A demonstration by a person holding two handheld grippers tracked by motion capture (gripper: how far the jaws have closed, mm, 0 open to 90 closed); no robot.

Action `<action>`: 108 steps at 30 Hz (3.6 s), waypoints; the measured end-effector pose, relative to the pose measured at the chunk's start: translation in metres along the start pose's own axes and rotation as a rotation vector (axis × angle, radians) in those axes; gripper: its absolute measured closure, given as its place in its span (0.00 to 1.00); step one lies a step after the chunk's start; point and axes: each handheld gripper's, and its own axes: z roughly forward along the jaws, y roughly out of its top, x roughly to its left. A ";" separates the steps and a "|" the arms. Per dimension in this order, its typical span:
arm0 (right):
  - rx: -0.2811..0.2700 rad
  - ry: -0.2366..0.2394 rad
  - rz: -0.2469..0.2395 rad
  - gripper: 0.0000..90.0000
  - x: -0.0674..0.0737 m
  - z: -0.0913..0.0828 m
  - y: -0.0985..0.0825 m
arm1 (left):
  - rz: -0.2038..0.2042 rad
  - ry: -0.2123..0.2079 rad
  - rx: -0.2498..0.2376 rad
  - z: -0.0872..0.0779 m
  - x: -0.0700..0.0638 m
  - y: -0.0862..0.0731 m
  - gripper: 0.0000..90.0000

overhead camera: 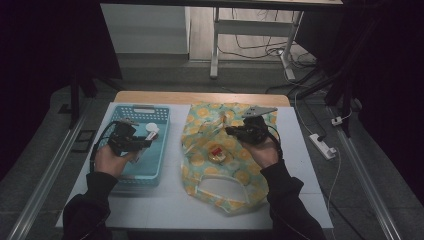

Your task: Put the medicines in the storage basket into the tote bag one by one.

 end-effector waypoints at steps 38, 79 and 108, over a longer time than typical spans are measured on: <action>-0.006 -0.001 0.016 1.00 -0.002 0.000 -0.001 | 0.216 -0.238 -0.050 0.017 -0.100 0.035 0.80; -0.010 0.000 0.024 1.00 -0.002 0.004 -0.001 | 0.244 -0.208 -0.007 0.125 -0.138 0.087 0.79; -0.013 -0.014 0.042 1.00 -0.006 0.004 -0.003 | 0.233 -0.153 -0.063 0.144 -0.131 0.090 0.48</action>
